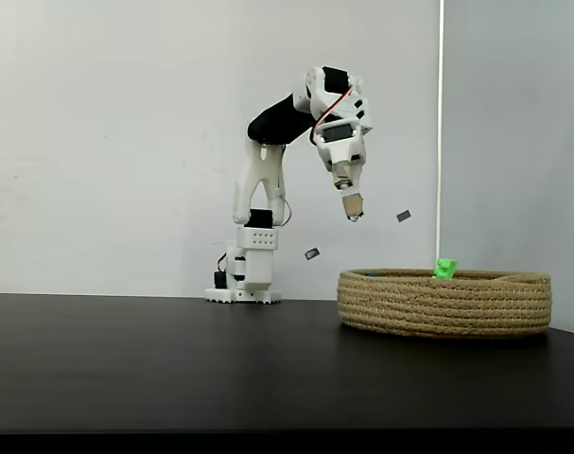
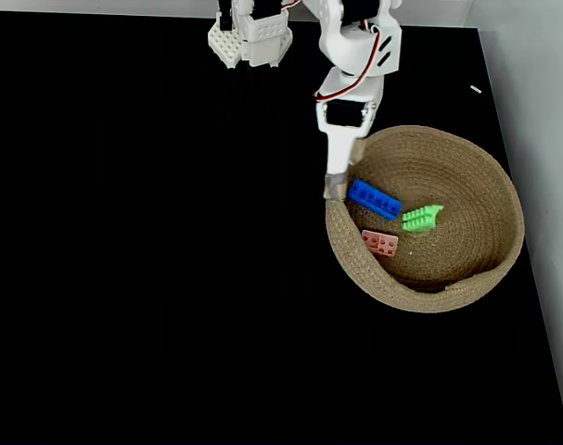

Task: Place the lego blocks in the tray

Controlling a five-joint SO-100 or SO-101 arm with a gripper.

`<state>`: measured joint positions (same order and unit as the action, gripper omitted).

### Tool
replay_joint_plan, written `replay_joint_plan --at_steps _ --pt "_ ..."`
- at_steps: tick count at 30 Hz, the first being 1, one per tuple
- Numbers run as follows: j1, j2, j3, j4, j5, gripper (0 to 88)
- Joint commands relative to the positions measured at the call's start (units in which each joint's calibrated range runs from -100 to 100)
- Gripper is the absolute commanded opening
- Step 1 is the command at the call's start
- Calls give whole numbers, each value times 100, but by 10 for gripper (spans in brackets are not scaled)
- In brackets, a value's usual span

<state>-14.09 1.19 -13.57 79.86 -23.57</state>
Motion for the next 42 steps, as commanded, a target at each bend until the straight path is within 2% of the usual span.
replay_joint_plan --at_steps 1,2,3,8,14,28,32,37,42 --pt "502 -1271 1243 -394 288 158" --pt "601 -1555 1881 -668 420 32" --pt "700 -1847 2547 -993 523 2" --pt "1203 -3386 5720 -3117 1050 1" --pt "1689 -5157 7982 -3884 1538 1" --pt "1953 -7780 10490 -3800 2452 2" --pt "2011 -8304 10536 -3209 2520 2" --pt "1895 -9104 10381 -1418 2618 2" --pt "1936 -9990 10518 -835 2603 2"
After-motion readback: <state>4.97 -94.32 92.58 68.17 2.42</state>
